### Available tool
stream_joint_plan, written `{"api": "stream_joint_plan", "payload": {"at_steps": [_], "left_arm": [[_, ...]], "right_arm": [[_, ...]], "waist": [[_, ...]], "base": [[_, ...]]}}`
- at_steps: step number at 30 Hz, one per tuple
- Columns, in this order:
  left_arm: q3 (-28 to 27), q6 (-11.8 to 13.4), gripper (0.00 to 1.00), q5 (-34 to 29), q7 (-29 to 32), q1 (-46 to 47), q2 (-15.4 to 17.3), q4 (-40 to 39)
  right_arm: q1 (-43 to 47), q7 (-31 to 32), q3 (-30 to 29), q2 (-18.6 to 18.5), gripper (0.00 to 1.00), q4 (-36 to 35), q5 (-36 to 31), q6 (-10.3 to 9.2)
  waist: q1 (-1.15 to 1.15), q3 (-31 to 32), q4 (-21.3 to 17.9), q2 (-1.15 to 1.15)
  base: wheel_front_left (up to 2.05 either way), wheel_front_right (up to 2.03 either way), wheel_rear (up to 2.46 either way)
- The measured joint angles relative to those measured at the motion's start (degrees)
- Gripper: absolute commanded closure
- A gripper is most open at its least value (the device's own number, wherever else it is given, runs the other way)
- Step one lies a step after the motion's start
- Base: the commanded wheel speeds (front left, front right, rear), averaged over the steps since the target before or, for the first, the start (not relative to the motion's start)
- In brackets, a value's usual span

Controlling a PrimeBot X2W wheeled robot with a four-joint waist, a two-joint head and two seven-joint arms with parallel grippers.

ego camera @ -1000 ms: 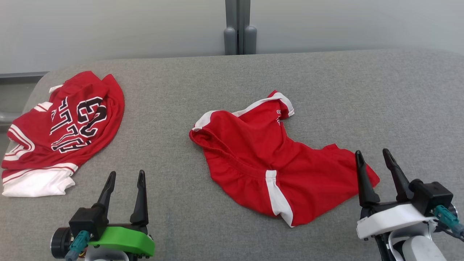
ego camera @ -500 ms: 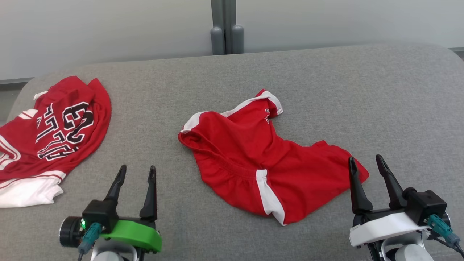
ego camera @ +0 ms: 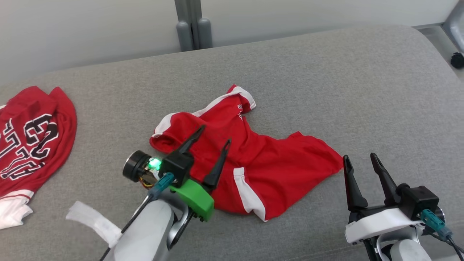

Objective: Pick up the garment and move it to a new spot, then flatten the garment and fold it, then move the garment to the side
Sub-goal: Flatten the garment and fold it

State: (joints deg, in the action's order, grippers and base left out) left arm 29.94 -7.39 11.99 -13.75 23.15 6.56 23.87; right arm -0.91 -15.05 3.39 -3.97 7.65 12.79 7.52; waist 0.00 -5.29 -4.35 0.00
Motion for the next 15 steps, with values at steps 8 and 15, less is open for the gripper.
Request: {"api": "stream_joint_plan", "payload": {"at_steps": [8,15], "left_arm": [[12.3,0.0,0.0,7.3,6.1,6.2,3.0,6.1],[20.7,0.0,0.0,13.7,12.7,7.6,6.5,8.9]], "right_arm": [[-1.0,0.0,0.3,-0.2,0.0,1.0,0.1,0.0],[-1.0,0.0,-0.1,-0.3,0.0,1.3,0.1,0.0]], "waist": [[0.0,-1.3,-3.4,0.0],[0.0,-1.8,-5.0,0.0]], "base": [[0.0,0.0,0.0],[0.0,0.0,0.0]]}}
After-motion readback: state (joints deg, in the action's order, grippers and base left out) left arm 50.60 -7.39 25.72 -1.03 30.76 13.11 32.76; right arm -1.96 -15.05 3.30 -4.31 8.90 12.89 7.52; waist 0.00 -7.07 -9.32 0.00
